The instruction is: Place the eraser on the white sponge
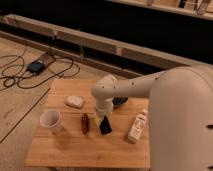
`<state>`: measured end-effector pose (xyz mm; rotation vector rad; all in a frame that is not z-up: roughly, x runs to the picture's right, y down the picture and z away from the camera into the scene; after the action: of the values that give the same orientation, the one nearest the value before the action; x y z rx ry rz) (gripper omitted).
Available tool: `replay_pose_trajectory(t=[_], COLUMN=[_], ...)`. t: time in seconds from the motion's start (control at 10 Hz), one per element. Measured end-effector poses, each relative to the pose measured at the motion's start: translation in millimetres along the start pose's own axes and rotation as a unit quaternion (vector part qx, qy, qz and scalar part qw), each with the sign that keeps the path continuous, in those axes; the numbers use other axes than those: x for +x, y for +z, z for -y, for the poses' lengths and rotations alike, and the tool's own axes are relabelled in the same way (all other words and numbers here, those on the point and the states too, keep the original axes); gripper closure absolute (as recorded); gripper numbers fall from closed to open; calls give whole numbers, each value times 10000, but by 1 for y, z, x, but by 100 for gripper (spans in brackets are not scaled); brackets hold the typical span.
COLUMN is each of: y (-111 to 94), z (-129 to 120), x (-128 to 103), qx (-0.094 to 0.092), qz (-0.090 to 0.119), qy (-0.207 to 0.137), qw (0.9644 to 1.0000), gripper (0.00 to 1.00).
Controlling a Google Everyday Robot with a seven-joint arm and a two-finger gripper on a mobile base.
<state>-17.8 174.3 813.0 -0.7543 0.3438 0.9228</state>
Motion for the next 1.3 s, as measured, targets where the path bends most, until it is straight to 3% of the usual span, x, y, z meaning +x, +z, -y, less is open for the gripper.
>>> replay_pose_trajectory(t=[0.3,0.5,0.8,1.3], y=[-21,-32,-36,-24], z=[4,8,5,-11], x=[-39,-68,-116,-185], qx=[138,339,525,621], qz=[-6,15,83,265], qy=[-631,-1074,-1679,-2528], qw=[9979,9936,9844,9652], gripper=[100,100,100,100])
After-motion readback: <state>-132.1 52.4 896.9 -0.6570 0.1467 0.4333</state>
